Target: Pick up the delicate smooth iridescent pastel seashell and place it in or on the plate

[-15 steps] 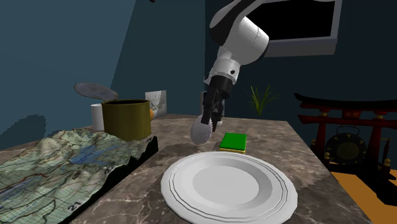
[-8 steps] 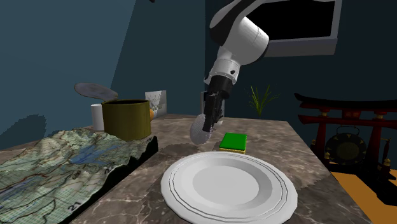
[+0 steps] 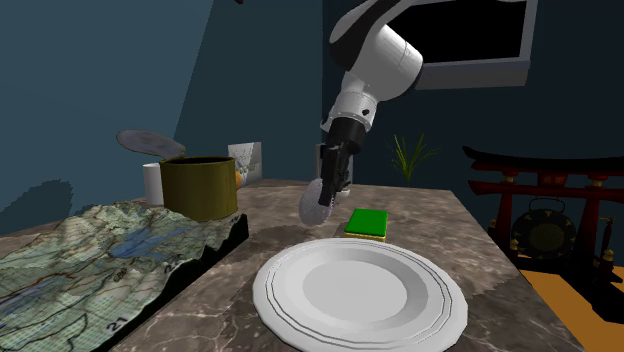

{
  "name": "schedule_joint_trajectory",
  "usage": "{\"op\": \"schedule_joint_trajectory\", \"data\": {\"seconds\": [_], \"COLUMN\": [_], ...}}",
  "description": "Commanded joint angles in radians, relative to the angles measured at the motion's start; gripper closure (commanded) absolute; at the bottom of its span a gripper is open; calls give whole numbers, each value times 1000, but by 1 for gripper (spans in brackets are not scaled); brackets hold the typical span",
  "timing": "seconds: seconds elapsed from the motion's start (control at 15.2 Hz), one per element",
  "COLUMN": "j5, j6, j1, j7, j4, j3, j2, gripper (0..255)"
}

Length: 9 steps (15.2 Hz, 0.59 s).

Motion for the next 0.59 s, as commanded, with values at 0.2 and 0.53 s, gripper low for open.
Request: {"op": "schedule_joint_trajectory", "data": {"seconds": [0.2, 0.53], "j5": [-18, -31], "j6": [-47, -102], "j1": [-1, -2], "j7": [35, 70], "j4": [38, 88], "j3": [6, 12], "j2": [-23, -41], "gripper": [255, 255]}}
